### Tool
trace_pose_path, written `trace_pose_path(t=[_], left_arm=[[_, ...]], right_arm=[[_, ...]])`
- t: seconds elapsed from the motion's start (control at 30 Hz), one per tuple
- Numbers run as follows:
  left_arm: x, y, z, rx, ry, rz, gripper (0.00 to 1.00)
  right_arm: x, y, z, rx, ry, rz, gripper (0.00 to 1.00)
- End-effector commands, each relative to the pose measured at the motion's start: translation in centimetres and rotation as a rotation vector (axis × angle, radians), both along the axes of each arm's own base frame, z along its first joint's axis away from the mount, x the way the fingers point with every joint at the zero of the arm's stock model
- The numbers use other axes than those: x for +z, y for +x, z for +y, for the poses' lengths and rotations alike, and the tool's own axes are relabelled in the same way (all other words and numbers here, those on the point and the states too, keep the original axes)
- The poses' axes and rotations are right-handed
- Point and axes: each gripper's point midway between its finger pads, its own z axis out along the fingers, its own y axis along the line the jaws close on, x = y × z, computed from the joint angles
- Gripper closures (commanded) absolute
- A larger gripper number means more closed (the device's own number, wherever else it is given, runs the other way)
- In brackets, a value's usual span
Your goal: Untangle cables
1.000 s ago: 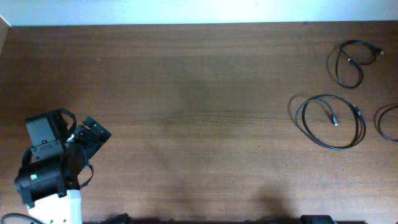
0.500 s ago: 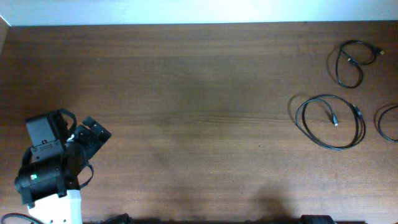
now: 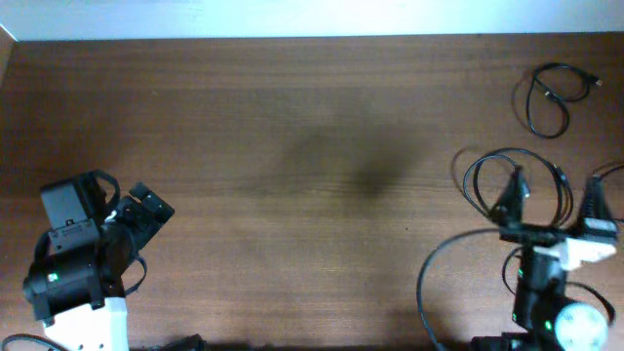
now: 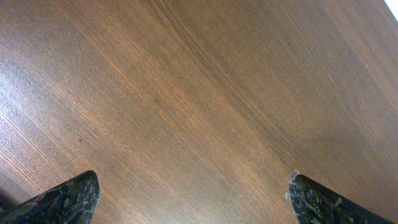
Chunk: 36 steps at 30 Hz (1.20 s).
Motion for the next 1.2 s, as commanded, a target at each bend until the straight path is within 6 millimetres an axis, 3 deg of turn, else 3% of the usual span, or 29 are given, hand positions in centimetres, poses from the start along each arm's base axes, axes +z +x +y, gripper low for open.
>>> trace_pose_path(t=[0.0,0.33,0.43,0.5,0.6,0.7,0.77,0.9,1.03,1.17], left_arm=[[0.7,0.2,0.2,0.016,0.001,-0.022,0.01],[0.7,0.2,0.2,0.016,0.001,-0.022,0.01],[0.7,0.2,0.2,0.016,0.001,-0.022,0.01],[0.7,0.2,0.2,0.016,0.001,-0.022,0.01],[0.7,0.2,0.2,0.016,0.001,-0.022,0.01],[0.7,0.2,0.2,0.016,0.001,-0.022,0.01],[0.7,0.2,0.2,0.016,0.001,-0.022,0.01],[0.7,0.2,0.2,0.016,0.001,-0.022,0.01],[0.7,0.2,0.2,0.016,0.001,-0.022,0.01],[0.7,0.2,0.2,0.016,0.001,-0.022,0.01]], right_arm=[[-3.2,1.8,-0.4,-0.017,0.004,0.1,0.02],[-3.5,2.1,-0.8,-0.042,0.011,0.112,0.02],[-5.3,2.4,-0.8,-0.042,0.012,0.186,0.02],[-8.5,2.7,-0.8,-0.042,0.014,0.321,0.01],[-16.0,1.6,-0.8,-0.043,0.017,0.631,0.01],[-22.1,-1.2,-0.7,-0.042,0.021,0.911,0.01],[-26.8,-5.2,-0.6,-0.042,0.024,1.166,0.02],[-28.4,-7.2,-0.4,-0.034,0.027,1.262,0.02],[-26.7,-6.6,-0.4,-0.035,0.026,1.151,0.01],[-26.3,-6.5,-0.4,-0.035,0.025,1.131,0.02]])
